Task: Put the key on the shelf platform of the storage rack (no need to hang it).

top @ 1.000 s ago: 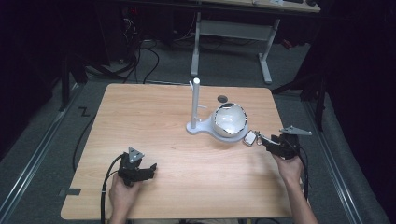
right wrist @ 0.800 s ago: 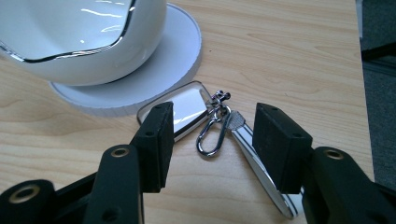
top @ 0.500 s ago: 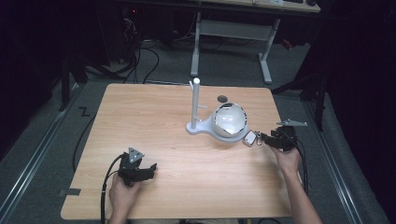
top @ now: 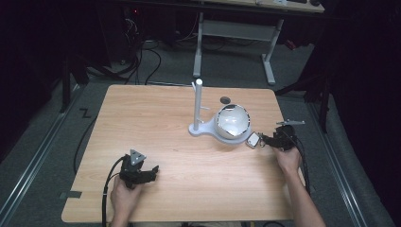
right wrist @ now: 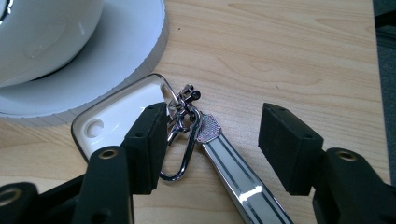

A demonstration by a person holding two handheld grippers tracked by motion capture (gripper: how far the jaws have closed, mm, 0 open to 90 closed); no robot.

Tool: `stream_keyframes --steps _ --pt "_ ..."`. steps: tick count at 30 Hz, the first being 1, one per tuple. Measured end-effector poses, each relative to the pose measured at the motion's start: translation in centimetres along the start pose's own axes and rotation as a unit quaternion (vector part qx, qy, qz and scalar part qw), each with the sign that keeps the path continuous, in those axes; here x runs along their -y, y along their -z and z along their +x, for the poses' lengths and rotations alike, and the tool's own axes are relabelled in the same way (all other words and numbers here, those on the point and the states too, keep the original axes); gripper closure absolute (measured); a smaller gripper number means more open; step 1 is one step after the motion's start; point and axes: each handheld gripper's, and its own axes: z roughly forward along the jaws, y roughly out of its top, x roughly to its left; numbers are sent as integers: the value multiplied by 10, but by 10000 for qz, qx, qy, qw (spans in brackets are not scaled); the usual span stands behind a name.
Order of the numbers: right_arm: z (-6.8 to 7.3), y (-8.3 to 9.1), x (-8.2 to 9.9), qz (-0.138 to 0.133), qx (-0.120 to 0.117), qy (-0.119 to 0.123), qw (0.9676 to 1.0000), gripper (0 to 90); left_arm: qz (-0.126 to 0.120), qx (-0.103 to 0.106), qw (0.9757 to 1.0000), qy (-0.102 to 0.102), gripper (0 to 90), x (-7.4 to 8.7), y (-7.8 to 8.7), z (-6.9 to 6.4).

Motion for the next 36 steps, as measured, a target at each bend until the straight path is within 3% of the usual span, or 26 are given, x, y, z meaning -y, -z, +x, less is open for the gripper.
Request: stream_keyframes --steps 21,27,33,36 --pt "-1 -20 5 131 -37 -23 9999 424 1 -1 10000 -1 206 0 0 0" --pt "3 -20 5 147 129 195 9996 515 0 -2 10000 -2 206 0 0 0" --pt "8 -19 5 138 58 379 9992 670 0 -2 10000 0 206 0 0 0" --pt "9 -19 4 146 55 394 9991 676 1 -3 10000 -2 206 0 0 0"
